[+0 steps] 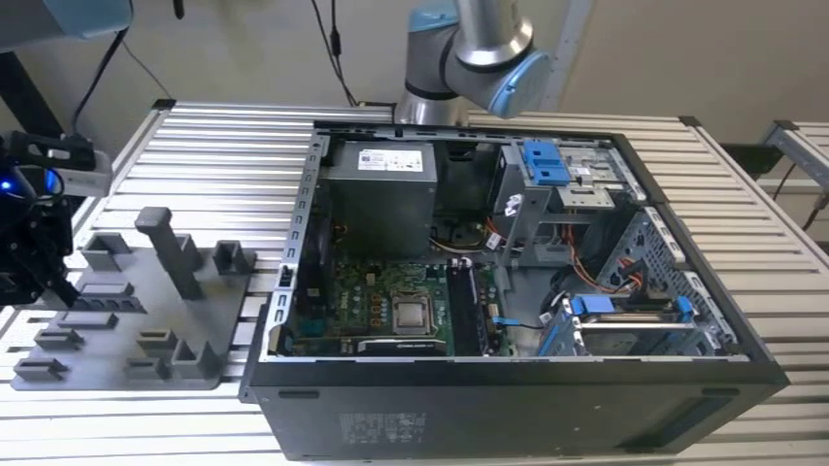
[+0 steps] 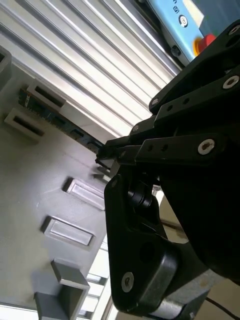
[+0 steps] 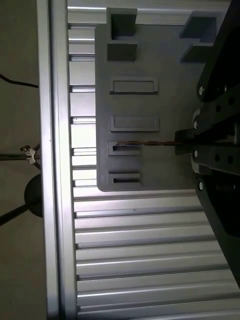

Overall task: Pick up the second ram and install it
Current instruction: 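Pick up the second ram and move it above second insertion slot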

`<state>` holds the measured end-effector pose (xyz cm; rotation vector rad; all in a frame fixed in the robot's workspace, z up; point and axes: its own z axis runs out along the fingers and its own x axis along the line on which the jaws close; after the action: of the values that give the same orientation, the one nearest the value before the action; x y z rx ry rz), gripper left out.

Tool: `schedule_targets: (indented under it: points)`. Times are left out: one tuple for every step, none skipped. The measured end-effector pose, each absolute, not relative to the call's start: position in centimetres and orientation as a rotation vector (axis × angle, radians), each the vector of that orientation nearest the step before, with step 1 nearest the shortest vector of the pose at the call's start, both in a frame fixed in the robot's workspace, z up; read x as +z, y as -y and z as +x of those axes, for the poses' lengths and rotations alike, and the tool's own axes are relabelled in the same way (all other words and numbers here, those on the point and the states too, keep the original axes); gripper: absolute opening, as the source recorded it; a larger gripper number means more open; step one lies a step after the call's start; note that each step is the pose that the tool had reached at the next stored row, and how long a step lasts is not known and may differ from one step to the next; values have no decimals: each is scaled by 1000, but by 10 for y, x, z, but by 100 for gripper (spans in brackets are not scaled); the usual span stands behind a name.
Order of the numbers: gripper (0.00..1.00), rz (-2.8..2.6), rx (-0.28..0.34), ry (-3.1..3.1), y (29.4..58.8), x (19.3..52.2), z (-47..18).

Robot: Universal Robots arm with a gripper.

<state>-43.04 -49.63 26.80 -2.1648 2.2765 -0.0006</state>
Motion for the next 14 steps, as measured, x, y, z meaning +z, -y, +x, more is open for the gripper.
schedule_targets:
  points:
    - [14, -2165, -1, -2277, 496, 268, -430]
    - [14, -2165, -1, -2277, 496, 268, -430]
    - [14, -2165, -1, -2277, 496, 268, -430]
    - [14, -2165, -1, -2277, 496, 268, -431]
    - [14, -2165, -1, -2277, 496, 268, -431]
    - [14, -2165, -1, -2277, 496, 268, -431]
    - [14, -2165, -1, -2277, 496, 268, -431]
    - [14, -2165, -1, -2277, 496, 269, -431]
    - [14, -2165, -1, -2277, 496, 270, -431]
    - [14, -2165, -1, -2277, 496, 270, -431]
    - [14, -2165, -1, -2277, 496, 271, -431]
    - [14, -2165, -1, -2277, 496, 272, -431]
    - [14, -2165, -1, -2277, 496, 274, -431]
    - [14, -2164, 1, -2276, 496, 275, -431]
